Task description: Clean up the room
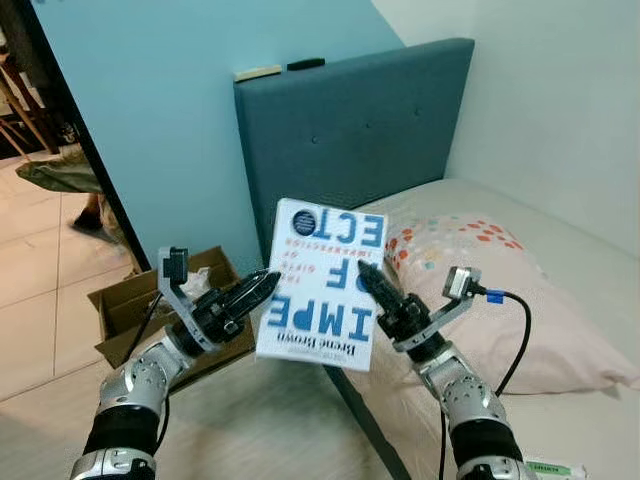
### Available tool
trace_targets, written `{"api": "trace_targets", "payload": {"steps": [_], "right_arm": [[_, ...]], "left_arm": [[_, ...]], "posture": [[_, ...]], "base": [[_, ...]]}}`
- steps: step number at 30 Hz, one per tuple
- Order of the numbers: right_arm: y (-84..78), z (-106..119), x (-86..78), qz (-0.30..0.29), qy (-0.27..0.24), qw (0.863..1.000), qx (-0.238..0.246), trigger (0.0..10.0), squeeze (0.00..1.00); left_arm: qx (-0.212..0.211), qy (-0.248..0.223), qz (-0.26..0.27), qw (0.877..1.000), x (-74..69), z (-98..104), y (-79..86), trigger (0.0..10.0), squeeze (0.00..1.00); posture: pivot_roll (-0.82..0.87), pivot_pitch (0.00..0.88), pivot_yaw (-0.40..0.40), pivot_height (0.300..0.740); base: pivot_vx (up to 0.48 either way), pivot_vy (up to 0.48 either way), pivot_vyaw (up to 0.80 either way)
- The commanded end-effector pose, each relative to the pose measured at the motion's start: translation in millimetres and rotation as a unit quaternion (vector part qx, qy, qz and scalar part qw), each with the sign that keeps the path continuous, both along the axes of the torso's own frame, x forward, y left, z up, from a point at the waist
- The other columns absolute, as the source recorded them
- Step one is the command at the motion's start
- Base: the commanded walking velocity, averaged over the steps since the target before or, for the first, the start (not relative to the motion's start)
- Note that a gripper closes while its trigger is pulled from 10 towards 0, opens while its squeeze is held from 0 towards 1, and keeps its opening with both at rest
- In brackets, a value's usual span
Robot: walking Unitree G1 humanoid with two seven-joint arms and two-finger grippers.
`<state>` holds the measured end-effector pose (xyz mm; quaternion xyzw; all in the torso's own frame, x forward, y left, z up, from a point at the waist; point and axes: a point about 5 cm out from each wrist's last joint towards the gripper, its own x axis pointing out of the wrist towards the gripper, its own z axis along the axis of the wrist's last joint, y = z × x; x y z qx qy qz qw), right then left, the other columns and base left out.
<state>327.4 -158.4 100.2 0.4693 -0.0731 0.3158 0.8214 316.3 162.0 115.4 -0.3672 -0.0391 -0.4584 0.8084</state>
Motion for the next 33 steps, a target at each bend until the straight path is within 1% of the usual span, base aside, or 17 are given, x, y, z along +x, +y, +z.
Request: {"api": "trace_targets", "payload": {"steps": [1, 5, 11, 12, 13, 14, 16, 17, 18, 19, 20, 21, 26, 29, 31, 32, 33], "right_arm": [[-23.1, -5, 9.7, -0.110, 0.060, 0.992, -0.008, 0.0, 0.00], [-39.9, -15, 12.4, -0.181, 0.126, 0.975, -0.026, 0.0, 0.00], [-56.2, -39, 4.5, -0.245, 0.226, 0.933, -0.137, 0.0, 0.00], [-55.4, -54, -2.9, -0.237, 0.263, 0.907, -0.226, 0.0, 0.00], [-55.4, -54, -2.9, -0.237, 0.263, 0.907, -0.226, 0.0, 0.00], [-55.3, -64, -8.9, -0.231, 0.282, 0.885, -0.289, 0.0, 0.00], [-55.3, -64, -8.9, -0.231, 0.282, 0.885, -0.289, 0.0, 0.00], [-45.1, -96, -32.4, -0.183, 0.323, 0.840, -0.396, 0.0, 0.00], [-45.1, -96, -32.4, -0.183, 0.323, 0.840, -0.396, 0.0, 0.00], [-40.3, -107, -40.7, -0.165, 0.335, 0.828, -0.418, 0.0, 0.00], [-35.0, -116, -48.7, -0.147, 0.347, 0.822, -0.428, 0.0, 0.00], [-30.7, -121, -53.6, -0.135, 0.353, 0.819, -0.432, 0.0, 0.00], [-21.9, -123, -54.7, -0.128, 0.350, 0.826, -0.423, 0.0, 0.00], [-20.1, -121, -51.3, -0.132, 0.343, 0.829, -0.422, 0.0, 0.00], [-16.0, -108, -38.6, -0.135, 0.314, 0.859, -0.382, 0.0, 0.00], [-16.0, -108, -38.6, -0.135, 0.314, 0.859, -0.382, 0.0, 0.00], [-13.3, -96, -28.6, -0.137, 0.292, 0.882, -0.344, 0.0, 0.00]], "left_arm": [[0.031, 0.043, 0.066, 0.996, 4.8, -15, 8.4, 10.0, 1.00], [0.056, 0.093, 0.126, 0.986, 7.9, -30, 16.6, 10.0, 1.00], [0.116, 0.204, 0.242, 0.941, 1.1, -63, 39.9, 10.0, 1.00], [0.168, 0.250, 0.288, 0.909, -7.8, -80, 50.9, 10.0, 1.00], [0.168, 0.250, 0.288, 0.909, -7.8, -80, 50.9, 10.0, 1.00], [0.205, 0.277, 0.318, 0.883, -15.0, -91, 58.8, 10.0, 1.00], [0.205, 0.277, 0.318, 0.883, -15.0, -91, 58.8, 10.0, 1.00], [0.268, 0.373, 0.380, 0.803, -50.3, -128, 80.2, 10.0, 1.00], [0.268, 0.373, 0.380, 0.803, -50.3, -128, 80.2, 10.0, 1.00], [0.276, 0.404, 0.393, 0.778, -64.4, -139, 85.2, 10.0, 0.76], [0.294, 0.428, 0.396, 0.758, -78.8, -150, 87.7, 10.0, 0.09], [0.305, 0.443, 0.395, 0.744, -90.0, -158, 88.3, 10.0, 0.00], [0.337, 0.495, 0.400, 0.694, -127.7, -182, 87.2, 10.0, 0.00], [0.351, 0.505, 0.399, 0.680, -136.1, -188, 85.3, 10.0, 0.00], [0.372, 0.520, 0.385, 0.665, -149.8, -195, 82.6, 10.0, 0.00], [0.372, 0.520, 0.385, 0.665, -149.8, -195, 82.6, 10.0, 0.00], [0.385, 0.526, 0.377, 0.658, -156.6, -199, 80.4, 10.0, 0.00]], "posture": [[-0.05, 0.000, 0.040, 0.740], [-0.05, 0.000, 0.040, 0.740], [-0.05, 0.000, 0.037, 0.740], [-0.05, 0.000, 0.035, 0.740], [-0.05, 0.000, 0.035, 0.740], [-0.05, 0.000, 0.035, 0.740], [-0.05, 0.000, 0.035, 0.740], [-0.05, 0.000, 0.012, 0.740], [-0.05, 0.000, 0.012, 0.740], [-0.05, 0.000, 0.012, 0.740], [-0.06, 0.000, 0.005, 0.740], [-0.06, 0.000, 0.005, 0.740], [-0.06, 0.000, -0.010, 0.740], [-0.06, 0.000, -0.010, 0.740], [-0.06, 0.000, -0.012, 0.740], [-0.06, 0.000, -0.012, 0.740], [-0.06, 0.000, -0.012, 0.740]], "base": [[0.000, 0.000, 0.00], [0.000, 0.000, 0.00], [0.000, 0.000, 0.00], [0.000, 0.000, 0.00], [0.000, 0.000, 0.00], [0.000, 0.000, 0.00], [0.000, 0.000, 0.00], [0.000, 0.000, -0.45], [0.000, 0.000, -0.45], [0.000, 0.000, -0.80], [0.000, 0.000, -0.80], [0.000, 0.000, -0.80], [0.000, 0.000, -0.80], [0.000, 0.000, -0.80], [0.000, 0.000, -0.80], [0.000, 0.000, -0.80], [0.000, 0.000, -0.80]]}}
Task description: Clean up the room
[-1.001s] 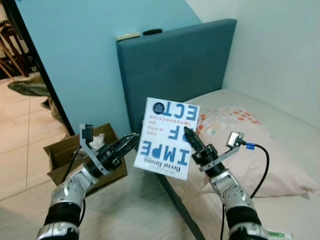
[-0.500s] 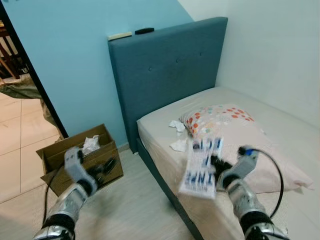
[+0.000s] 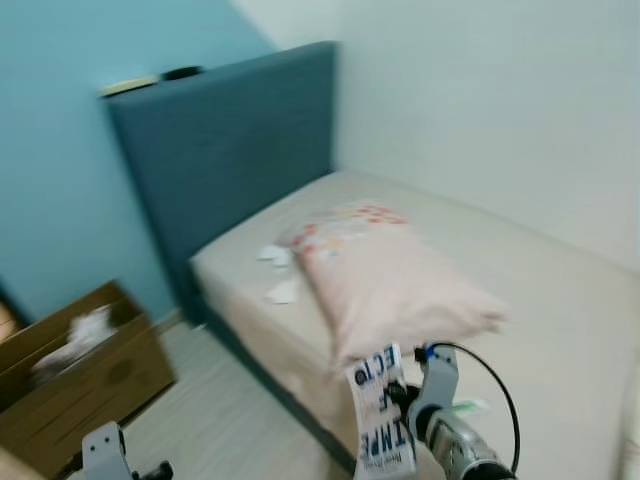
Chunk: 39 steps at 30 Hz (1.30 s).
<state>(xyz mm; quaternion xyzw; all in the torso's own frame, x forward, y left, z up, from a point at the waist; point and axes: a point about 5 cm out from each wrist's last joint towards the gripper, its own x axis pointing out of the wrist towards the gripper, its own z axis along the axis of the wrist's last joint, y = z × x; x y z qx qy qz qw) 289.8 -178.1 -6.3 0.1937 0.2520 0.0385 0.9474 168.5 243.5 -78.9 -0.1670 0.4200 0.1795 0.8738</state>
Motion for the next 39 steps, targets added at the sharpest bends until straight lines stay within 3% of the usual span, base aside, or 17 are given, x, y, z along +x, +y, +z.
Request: {"api": "trace_targets", "payload": {"steps": [1, 4, 6, 11, 21, 28, 29, 30, 31, 32, 33, 34, 39], "right_arm": [[8.9, 24, 20.3, 0.004, -0.074, 0.995, 0.067, 0.0, 0.00], [9.9, 42, 32.8, 0.001, -0.122, 0.986, 0.116, 0.0, 0.00], [9.9, 42, 32.8, 0.001, -0.122, 0.986, 0.116, 0.0, 0.00], [-5.7, 69, 50.5, -0.051, -0.175, 0.970, 0.161, 0.0, 0.00], [-28.3, 74, 52.4, -0.113, -0.182, 0.962, 0.169, 0.0, 0.00], [-27.9, 66, 48.3, -0.120, -0.162, 0.965, 0.165, 0.0, 0.00], [-27.7, 65, 47.9, -0.123, -0.159, 0.965, 0.168, 1.9, 0.00], [-27.5, 64, 47.6, -0.125, -0.158, 0.964, 0.171, 1.9, 0.00], [-27.5, 61, 45.8, -0.130, -0.149, 0.964, 0.180, 6.2, 0.00], [-27.5, 61, 45.8, -0.130, -0.149, 0.964, 0.180, 6.2, 0.00], [-27.9, 57, 43.8, -0.137, -0.139, 0.963, 0.184, 8.9, 0.00], [-27.5, 53, 41.5, -0.143, -0.129, 0.962, 0.195, 10.0, 0.00], [-27.2, 56, 43.2, -0.152, -0.141, 0.952, 0.224, 10.0, 0.00]], "left_arm": [[0.008, 0.035, -0.013, 0.999, -14.6, -8, -3.7, 10.0, 0.00], [0.014, 0.047, -0.022, 0.999, -19.4, -11, -7.1, 10.0, 0.00], [0.014, 0.047, -0.022, 0.999, -19.4, -11, -7.1, 10.0, 0.00], [0.019, 0.054, -0.041, 0.997, -19.5, -13, -14.8, 10.0, 0.00], [0.024, 0.053, -0.061, 0.996, -15.0, -12, -21.4, 10.0, 0.00], [0.026, 0.059, -0.066, 0.996, -19.2, -14, -21.3, 10.0, 0.00], [0.027, 0.060, -0.067, 0.996, -20.0, -14, -21.2, 10.0, 0.00], [0.027, 0.061, -0.067, 0.996, -20.5, -14, -21.1, 10.0, 0.00], [0.029, 0.062, -0.069, 0.995, -21.7, -15, -20.8, 10.0, 0.00], [0.029, 0.062, -0.069, 0.995, -21.7, -15, -20.8, 10.0, 0.00], [0.030, 0.064, -0.072, 0.995, -23.1, -15, -20.7, 10.0, 0.00], [0.032, 0.066, -0.075, 0.995, -25.4, -16, -20.0, 10.0, 0.00], [0.034, 0.069, -0.075, 0.994, -31.6, -17, -16.2, 10.0, 0.00]], "posture": [[-0.06, 0.000, -0.012, 0.740], [-0.06, 0.000, -0.013, 0.740], [-0.06, 0.000, -0.013, 0.740], [-0.06, 0.000, -0.018, 0.740], [-0.06, 0.000, -0.017, 0.740], [-0.06, 0.000, -0.013, 0.740], [-0.05, 0.000, -0.013, 0.740], [-0.05, 0.000, -0.012, 0.740], [-0.05, 0.000, -0.010, 0.740], [-0.05, 0.000, -0.010, 0.740], [-0.04, 0.000, -0.010, 0.740], [-0.03, 0.000, -0.013, 0.740], [-0.01, 0.006, -0.014, 0.740]], "base": [[0.000, 0.000, -0.80], [0.000, 0.000, -0.80], [0.000, 0.000, -0.80], [0.000, 0.000, -0.80], [0.000, 0.000, -0.80], [0.000, 0.000, -0.80], [0.000, 0.000, -0.80], [0.000, 0.000, -0.80], [0.000, 0.000, 0.00], [0.000, 0.000, 0.00], [0.000, 0.000, 0.00], [0.000, 0.000, 0.00], [0.000, 0.000, 0.00]]}}
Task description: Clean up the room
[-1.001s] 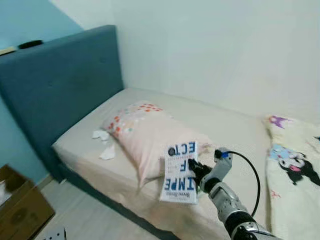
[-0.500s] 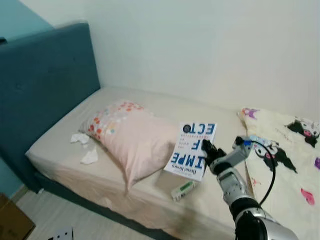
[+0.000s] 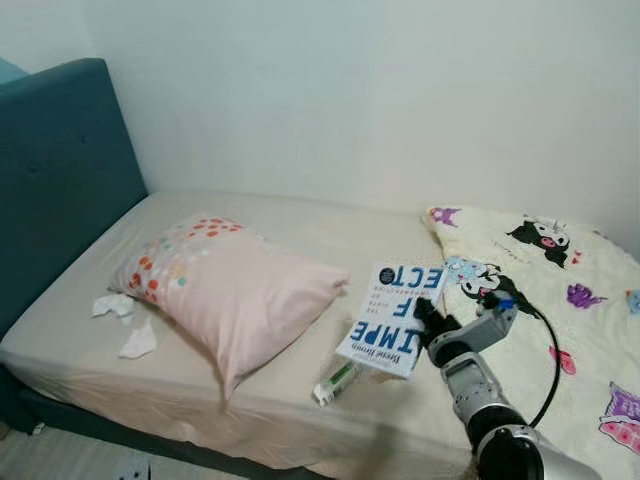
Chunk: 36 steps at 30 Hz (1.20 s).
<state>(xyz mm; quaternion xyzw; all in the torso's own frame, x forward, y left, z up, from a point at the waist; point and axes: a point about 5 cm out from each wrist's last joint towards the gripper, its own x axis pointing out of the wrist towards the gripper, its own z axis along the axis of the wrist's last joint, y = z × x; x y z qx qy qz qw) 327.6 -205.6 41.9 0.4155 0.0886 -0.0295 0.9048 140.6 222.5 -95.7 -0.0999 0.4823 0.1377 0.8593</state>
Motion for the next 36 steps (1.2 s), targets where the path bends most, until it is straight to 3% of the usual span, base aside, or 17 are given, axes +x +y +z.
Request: {"api": "trace_targets", "payload": {"steps": [1, 7, 13, 14, 15, 16, 17, 18, 19, 20, 21, 25, 27, 31, 33, 35, 36], "right_arm": [[0.1, 10, 7.1, -0.007, -0.031, 0.999, 0.024, 10.0, 0.00], [-5.5, 25, 15.2, -0.021, -0.071, 0.996, 0.053, 10.0, 0.00], [-30.6, 42, 21.0, -0.081, -0.092, 0.990, 0.063, 10.0, 0.02], [-38.2, 47, 21.8, -0.096, -0.097, 0.989, 0.062, 10.0, 0.13], [-38.2, 47, 21.8, -0.096, -0.097, 0.989, 0.062, 10.0, 0.13], [-45.2, 51, 22.2, -0.109, -0.101, 0.987, 0.058, 10.0, 0.22], [-57.2, 56, 21.6, -0.132, -0.108, 0.984, 0.054, 10.0, 0.42], [-64.7, 60, 20.8, -0.146, -0.112, 0.982, 0.052, 10.0, 0.42], [-73.8, 63, 19.1, -0.164, -0.116, 0.979, 0.047, 10.0, 0.55], [-88.0, 68, 15.4, -0.190, -0.120, 0.974, 0.037, 10.0, 0.97], [-88.0, 68, 15.4, -0.190, -0.120, 0.974, 0.037, 10.0, 0.97], [-114.6, 75, 5.6, -0.241, -0.122, 0.963, 0.015, 10.0, 1.00], [-135.4, 78, -5.6, -0.283, -0.121, 0.952, 0.002, 10.0, 1.00], [-151.5, 77, -17.1, -0.320, -0.102, 0.942, -0.022, 10.0, 1.00], [-150.0, 70, -20.3, -0.315, -0.068, 0.944, -0.077, 10.0, 1.00], [-148.3, 69, -20.2, -0.311, -0.061, 0.944, -0.090, 10.0, 1.00], [-135.6, 63, -15.3, -0.276, -0.046, 0.953, -0.118, 10.0, 1.00]], "left_arm": [[0.009, 0.006, -0.004, 1.000, -6.7, -1, 6.5, 10.0, 0.00], [0.020, 0.025, -0.008, 0.999, -28.8, -4, 18.8, 10.0, 0.00], [0.030, 0.033, -0.008, 0.999, -45.2, -4, 32.1, 10.0, 0.00], [0.031, 0.033, -0.007, 0.999, -47.3, -4, 34.7, 10.0, 0.00], [0.031, 0.033, -0.007, 0.999, -47.3, -4, 34.7, 10.0, 0.00], [0.033, 0.032, -0.007, 0.999, -49.0, -3, 36.9, 10.0, 0.00], [0.034, 0.032, -0.006, 0.999, -51.1, -3, 39.6, 10.0, 0.00], [0.035, 0.031, -0.005, 0.999, -52.3, -2, 41.3, 10.0, 0.00], [0.037, 0.031, -0.004, 0.999, -53.9, -2, 43.0, 10.0, 0.00], [0.037, 0.029, -0.003, 0.999, -54.6, -2, 44.5, 10.0, 0.00], [0.037, 0.029, -0.003, 0.999, -54.6, -2, 44.5, 10.0, 0.00], [0.038, 0.025, -0.004, 0.999, -54.4, -1, 45.7, 10.0, 0.00], [0.036, 0.021, -0.007, 0.999, -52.5, -1, 44.6, 10.0, 0.00], [0.033, 0.016, -0.012, 0.999, -49.5, -1, 42.0, 10.0, 0.00], [0.029, 0.014, -0.016, 0.999, -47.0, -1, 39.4, 10.0, 0.00], [0.028, 0.013, -0.017, 0.999, -46.6, -1, 39.0, 10.0, 0.00], [0.026, 0.013, -0.020, 0.999, -45.6, -1, 37.4, 10.0, 0.00]], "posture": [[0.01, 0.024, -0.011, 0.740], [0.04, 0.093, 0.008, 0.740], [0.09, 0.148, 0.025, 0.740], [0.10, 0.153, 0.027, 0.740], [0.10, 0.153, 0.027, 0.740], [0.10, 0.158, 0.030, 0.740], [0.11, 0.170, 0.034, 0.740], [0.11, 0.170, 0.034, 0.740], [0.11, 0.178, 0.037, 0.740], [0.11, 0.186, 0.039, 0.740], [0.11, 0.186, 0.039, 0.740], [0.11, 0.194, 0.042, 0.740], [0.10, 0.198, 0.045, 0.740], [0.10, 0.201, 0.046, 0.740], [0.09, 0.201, 0.054, 0.740], [0.09, 0.201, 0.054, 0.740], [0.08, 0.194, 0.056, 0.740]], "base": [[0.000, 0.000, 0.00], [0.000, 0.000, 0.00], [0.000, 0.000, 0.00], [0.000, 0.000, 0.00], [0.000, 0.000, 0.00], [0.000, 0.000, 0.00], [0.000, 0.000, 0.00], [0.000, 0.000, 0.00], [0.000, 0.000, 0.00], [0.000, 0.000, 0.00], [0.000, 0.000, 0.00], [0.000, 0.000, 0.00], [0.000, 0.000, 0.00], [0.000, 0.000, 0.00], [0.000, 0.000, 0.00], [0.000, 0.000, 0.00], [0.000, 0.000, 0.00]]}}
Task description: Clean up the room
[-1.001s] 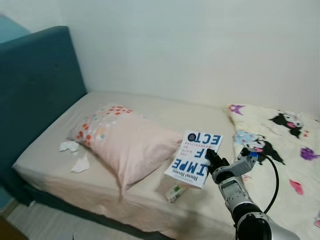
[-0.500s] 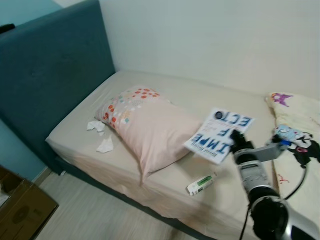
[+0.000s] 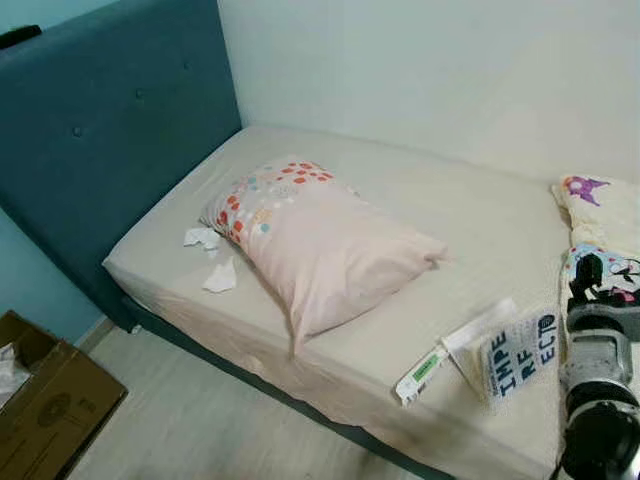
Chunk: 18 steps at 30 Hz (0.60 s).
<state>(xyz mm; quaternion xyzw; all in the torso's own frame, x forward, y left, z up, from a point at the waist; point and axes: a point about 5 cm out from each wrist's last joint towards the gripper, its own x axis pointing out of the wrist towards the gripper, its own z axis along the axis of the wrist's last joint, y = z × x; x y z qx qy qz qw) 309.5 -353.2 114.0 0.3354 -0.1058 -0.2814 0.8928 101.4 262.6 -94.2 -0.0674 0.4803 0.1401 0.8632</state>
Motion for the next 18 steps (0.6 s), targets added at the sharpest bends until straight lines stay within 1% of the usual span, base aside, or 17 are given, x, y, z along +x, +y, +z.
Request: {"api": "trace_targets", "payload": {"steps": [1, 2, 3, 4, 5, 6, 7, 8, 9, 10, 11, 12, 13, 15, 16, 17, 18], "right_arm": [[27.7, -17, 8.0, 0.062, 0.054, 0.996, -0.039, 10.0, 0.55], [41.5, -23, 11.9, 0.095, 0.071, 0.991, -0.055, 10.0, 0.55], [62.8, -33, 15.9, 0.146, 0.092, 0.983, -0.067, 10.0, 0.00], [75.5, -40, 17.5, 0.175, 0.103, 0.977, -0.072, 10.0, 0.00], [92.3, -49, 17.9, 0.212, 0.121, 0.966, -0.079, 10.0, 0.00], [92.3, -49, 17.9, 0.212, 0.121, 0.966, -0.079, 10.0, 0.00], [120.2, -67, 15.1, 0.265, 0.155, 0.949, -0.078, 10.0, 0.00], [131.9, -75, 12.9, 0.284, 0.171, 0.941, -0.072, 10.0, 0.00], [131.9, -75, 12.9, 0.284, 0.171, 0.941, -0.072, 10.0, 0.00], [148.0, -84, 9.2, 0.315, 0.175, 0.931, -0.062, 10.0, 0.00], [158.6, -89, 6.4, 0.335, 0.176, 0.924, -0.057, 10.0, 0.00], [158.6, -89, 6.4, 0.335, 0.176, 0.924, -0.057, 10.0, 0.00], [171.7, -98, 0.8, 0.358, 0.188, 0.913, -0.063, 10.0, 0.00], [186.9, -110, -8.4, 0.378, 0.212, 0.899, -0.067, 10.0, 0.00], [186.9, -110, -8.4, 0.378, 0.212, 0.899, -0.067, 10.0, 0.00], [190.3, -114, -12.1, 0.381, 0.225, 0.894, -0.069, 10.0, 0.00], [190.3, -114, -12.1, 0.381, 0.225, 0.894, -0.069, 10.0, 0.00]], "left_arm": [[-0.007, 0.012, -0.008, 1.000, -5.3, -3, -3.8, 10.0, 0.00], [-0.009, 0.011, -0.009, 1.000, -4.2, -3, -4.6, 10.0, 0.00], [-0.014, 0.008, -0.008, 1.000, -2.4, -3, -5.6, 10.0, 0.00], [-0.017, 0.006, -0.007, 1.000, -1.3, -2, -6.1, 10.0, 0.00], [-0.021, 0.001, -0.005, 1.000, 0.7, -2, -7.2, 10.0, 0.00], [-0.021, 0.001, -0.005, 1.000, 0.7, -2, -7.2, 10.0, 0.00], [-0.027, -0.010, -0.002, 1.000, 6.1, -1, -9.0, 10.0, 0.00], [-0.029, -0.014, -0.001, 0.999, 9.0, 0, -9.8, 10.0, 0.00], [-0.029, -0.014, -0.001, 0.999, 9.0, 0, -9.8, 10.0, 0.00], [-0.032, -0.021, 0.003, 0.999, 13.2, 0, -10.6, 10.0, 0.00], [-0.033, -0.025, 0.005, 0.999, 15.8, 1, -11.2, 10.0, 0.00], [-0.033, -0.025, 0.005, 0.999, 15.8, 1, -11.2, 10.0, 0.00], [-0.039, -0.035, 0.008, 0.999, 21.6, 3, -12.2, 10.0, 0.00], [-0.051, -0.061, 0.000, 0.997, 38.0, 7, -16.9, 10.0, 0.00], [-0.051, -0.061, 0.000, 0.997, 38.0, 7, -16.9, 10.0, 0.00], [-0.059, -0.080, -0.014, 0.995, 49.7, 11, -21.3, 10.0, 0.00], [-0.059, -0.080, -0.014, 0.995, 49.7, 11, -21.3, 10.0, 0.00]], "posture": [[0.07, 0.189, 0.056, 0.740], [0.07, 0.187, 0.056, 0.740], [0.07, 0.179, 0.054, 0.740], [0.07, 0.179, 0.054, 0.740], [0.07, 0.174, 0.053, 0.740], [0.07, 0.174, 0.053, 0.740], [0.06, 0.157, 0.050, 0.740], [0.06, 0.155, 0.049, 0.740], [0.06, 0.155, 0.049, 0.740], [0.06, 0.143, 0.046, 0.740], [0.06, 0.143, 0.046, 0.740], [0.06, 0.143, 0.046, 0.740], [0.04, 0.132, 0.044, 0.740], [0.02, 0.114, 0.043, 0.740], [0.02, 0.114, 0.043, 0.740], [0.02, 0.109, 0.042, 0.740], [0.02, 0.109, 0.042, 0.740]], "base": [[0.000, 0.000, 0.00], [0.000, 0.000, 0.00], [0.000, 0.000, 0.00], [0.000, 0.000, 0.00], [0.000, 0.000, 0.00], [0.000, 0.000, 0.00], [0.000, 0.000, 0.00], [0.000, 0.000, 0.00], [0.000, 0.000, 0.00], [0.000, 0.000, 0.00], [0.000, 0.000, 0.00], [0.000, 0.000, 0.00], [0.000, 0.000, 0.00], [0.000, 0.000, 0.00], [0.000, 0.000, 0.00], [0.000, 0.000, 0.00], [0.000, 0.000, 0.00]]}}
